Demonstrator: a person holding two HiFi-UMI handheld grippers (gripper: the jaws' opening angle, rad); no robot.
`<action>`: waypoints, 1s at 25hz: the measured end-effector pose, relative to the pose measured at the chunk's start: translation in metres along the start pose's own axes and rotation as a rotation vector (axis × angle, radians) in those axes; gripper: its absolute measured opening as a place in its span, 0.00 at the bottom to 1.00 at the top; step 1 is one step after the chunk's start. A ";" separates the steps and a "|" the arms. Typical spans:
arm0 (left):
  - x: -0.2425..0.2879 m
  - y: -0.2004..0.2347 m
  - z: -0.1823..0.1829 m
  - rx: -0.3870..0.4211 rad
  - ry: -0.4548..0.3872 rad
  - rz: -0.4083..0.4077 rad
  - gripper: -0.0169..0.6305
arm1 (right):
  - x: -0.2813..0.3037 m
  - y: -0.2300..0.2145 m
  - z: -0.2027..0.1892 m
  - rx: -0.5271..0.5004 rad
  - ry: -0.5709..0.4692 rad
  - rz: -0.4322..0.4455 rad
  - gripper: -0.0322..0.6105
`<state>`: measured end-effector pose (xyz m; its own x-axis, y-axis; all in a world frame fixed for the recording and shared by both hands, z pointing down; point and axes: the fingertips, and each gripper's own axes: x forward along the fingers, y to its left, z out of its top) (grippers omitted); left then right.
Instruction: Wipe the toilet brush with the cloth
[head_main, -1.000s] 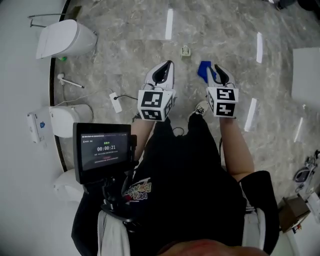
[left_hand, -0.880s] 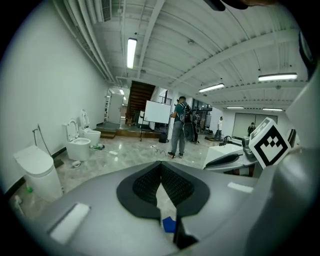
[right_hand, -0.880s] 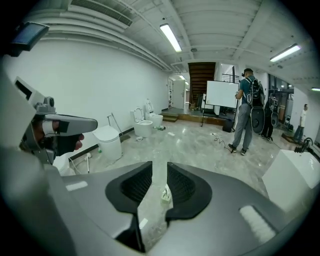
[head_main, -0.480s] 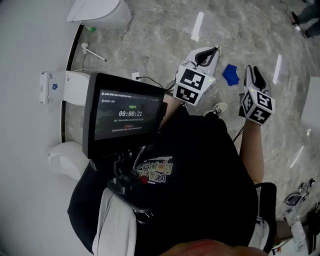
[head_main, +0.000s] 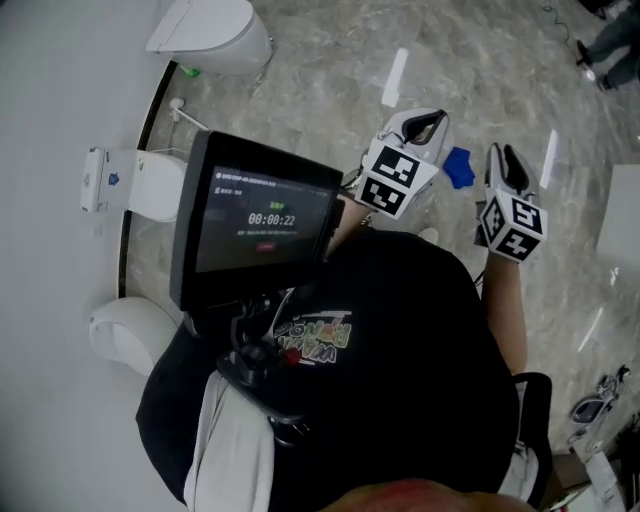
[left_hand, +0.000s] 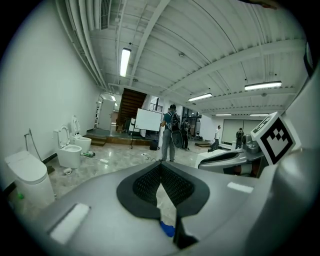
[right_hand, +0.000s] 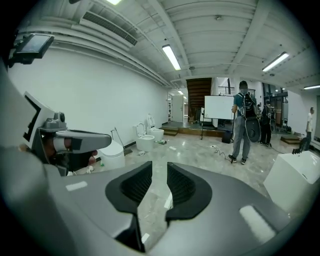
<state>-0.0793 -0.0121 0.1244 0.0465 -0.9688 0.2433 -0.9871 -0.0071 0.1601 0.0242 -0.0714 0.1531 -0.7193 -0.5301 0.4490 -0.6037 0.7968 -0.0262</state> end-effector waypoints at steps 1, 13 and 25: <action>0.000 0.001 0.000 -0.004 -0.005 0.006 0.03 | 0.002 0.001 0.001 0.002 -0.001 0.006 0.20; 0.005 -0.004 0.027 0.053 -0.048 0.029 0.03 | -0.005 -0.020 0.025 -0.010 -0.080 -0.028 0.20; -0.001 -0.015 0.024 0.065 -0.054 -0.012 0.03 | -0.029 -0.014 0.011 0.020 -0.101 -0.079 0.20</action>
<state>-0.0683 -0.0165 0.0987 0.0516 -0.9806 0.1891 -0.9945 -0.0332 0.0996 0.0499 -0.0708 0.1302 -0.6999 -0.6181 0.3579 -0.6655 0.7463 -0.0127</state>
